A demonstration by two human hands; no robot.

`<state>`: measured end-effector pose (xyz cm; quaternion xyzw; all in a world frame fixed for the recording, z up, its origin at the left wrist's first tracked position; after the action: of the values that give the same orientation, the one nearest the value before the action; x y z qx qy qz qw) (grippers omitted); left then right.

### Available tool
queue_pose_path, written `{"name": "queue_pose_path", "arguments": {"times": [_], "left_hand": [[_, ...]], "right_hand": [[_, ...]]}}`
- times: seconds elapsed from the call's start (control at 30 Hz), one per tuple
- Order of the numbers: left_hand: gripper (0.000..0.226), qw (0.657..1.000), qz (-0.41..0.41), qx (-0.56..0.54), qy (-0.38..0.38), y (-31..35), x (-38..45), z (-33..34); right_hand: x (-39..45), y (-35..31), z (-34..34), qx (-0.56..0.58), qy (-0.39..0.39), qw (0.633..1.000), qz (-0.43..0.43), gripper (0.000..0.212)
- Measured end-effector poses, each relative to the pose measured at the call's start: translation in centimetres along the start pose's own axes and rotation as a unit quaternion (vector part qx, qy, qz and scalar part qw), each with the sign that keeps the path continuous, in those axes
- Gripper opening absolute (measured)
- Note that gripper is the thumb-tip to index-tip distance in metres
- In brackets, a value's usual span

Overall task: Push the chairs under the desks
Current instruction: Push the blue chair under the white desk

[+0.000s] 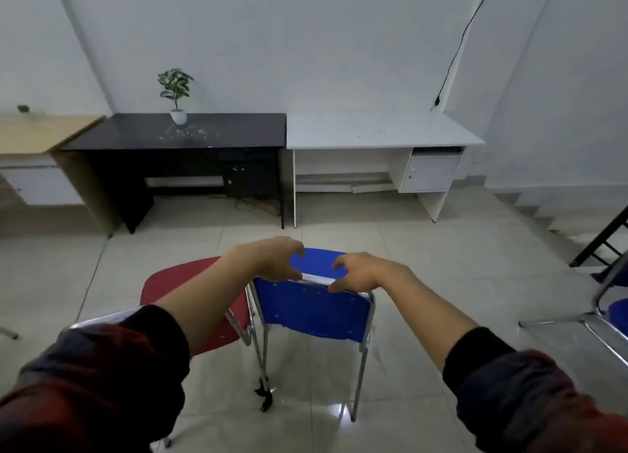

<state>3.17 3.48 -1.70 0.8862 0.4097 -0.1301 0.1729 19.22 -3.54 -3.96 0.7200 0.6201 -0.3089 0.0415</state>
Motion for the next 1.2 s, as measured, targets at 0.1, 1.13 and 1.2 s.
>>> {"name": "queue_pose_path", "arguments": {"times": [0.1, 1.13, 1.2], "left_hand": [[0.062, 0.999, -0.025, -0.01, -0.034, -1.3, 1.4, 2.1], [0.035, 0.994, 0.082, -0.064, -0.015, -7.4, 17.3, 8.8], [0.036, 0.993, 0.093, -0.077, -0.013, -7.8, 18.1, 8.5]], "right_hand": [[1.7, 0.4, 2.0, -0.008, -0.032, 0.999, 0.018, 0.062], [13.8, 6.6, 3.6, -0.033, 0.131, 0.985, 0.111, 0.032], [14.4, 6.6, 3.4, -0.031, 0.139, 0.983, 0.119, 0.031]]}}
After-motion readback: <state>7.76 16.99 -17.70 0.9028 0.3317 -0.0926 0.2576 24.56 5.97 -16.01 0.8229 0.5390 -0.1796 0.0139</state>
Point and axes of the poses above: each hand's wrist, its own x-axis towards the middle knuckle, its own z-axis out of the palm, y = z × x, the point moved 5 cm from there along x, towards the middle knuckle, and after that the axes turned 2 degrees about -y, right-handed, at the moved point
